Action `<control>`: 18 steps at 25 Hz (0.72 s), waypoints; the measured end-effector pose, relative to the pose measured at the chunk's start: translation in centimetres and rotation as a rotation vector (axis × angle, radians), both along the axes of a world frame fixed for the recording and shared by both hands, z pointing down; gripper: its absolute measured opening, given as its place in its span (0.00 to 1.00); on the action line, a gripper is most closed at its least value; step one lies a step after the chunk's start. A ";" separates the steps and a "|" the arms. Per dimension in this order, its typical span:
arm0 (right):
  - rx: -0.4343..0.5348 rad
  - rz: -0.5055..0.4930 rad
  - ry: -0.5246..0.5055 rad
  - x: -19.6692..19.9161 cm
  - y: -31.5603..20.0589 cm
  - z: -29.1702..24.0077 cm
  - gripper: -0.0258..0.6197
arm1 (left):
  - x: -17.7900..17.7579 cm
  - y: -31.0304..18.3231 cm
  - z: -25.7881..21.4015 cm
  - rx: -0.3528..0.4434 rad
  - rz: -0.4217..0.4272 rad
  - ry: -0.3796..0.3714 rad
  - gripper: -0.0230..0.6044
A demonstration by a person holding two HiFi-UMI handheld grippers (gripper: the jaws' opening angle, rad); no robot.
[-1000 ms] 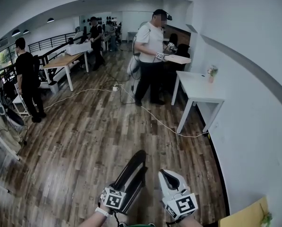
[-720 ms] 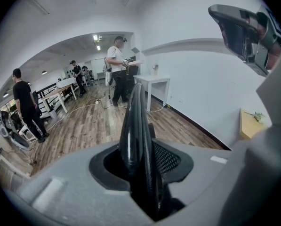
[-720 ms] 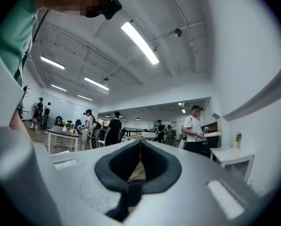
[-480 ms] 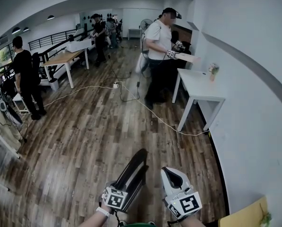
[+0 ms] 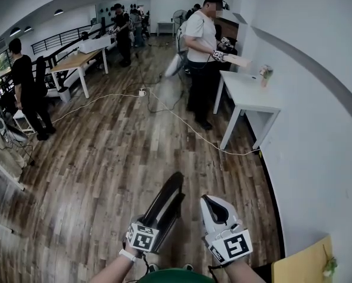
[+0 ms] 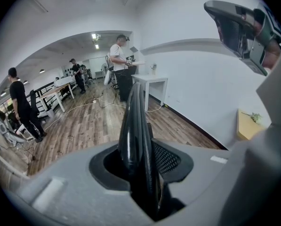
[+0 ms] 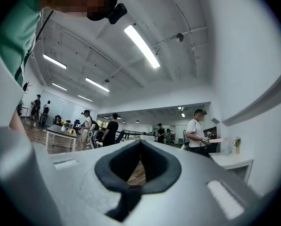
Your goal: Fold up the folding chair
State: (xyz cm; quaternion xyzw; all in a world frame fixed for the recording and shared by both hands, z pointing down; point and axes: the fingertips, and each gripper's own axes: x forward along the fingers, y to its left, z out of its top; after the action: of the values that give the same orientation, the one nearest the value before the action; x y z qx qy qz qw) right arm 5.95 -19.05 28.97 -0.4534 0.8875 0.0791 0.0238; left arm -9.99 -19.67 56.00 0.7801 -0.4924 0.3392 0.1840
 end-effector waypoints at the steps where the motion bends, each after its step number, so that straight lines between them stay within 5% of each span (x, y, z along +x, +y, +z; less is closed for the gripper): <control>1: 0.002 0.003 0.002 0.0 0.0 -0.1 0.04 | 0.0 0.0 0.0 -0.001 0.000 0.000 0.26; 18: 0.019 0.002 0.034 -0.1 0.3 -0.3 0.04 | -0.3 -0.3 -0.1 0.000 -0.002 -0.003 0.26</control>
State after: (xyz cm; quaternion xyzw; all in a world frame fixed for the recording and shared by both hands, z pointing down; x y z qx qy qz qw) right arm 5.82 -18.70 28.63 -0.4527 0.8865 0.0953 0.0127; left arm -10.25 -19.93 55.93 0.7791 -0.4934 0.3403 0.1836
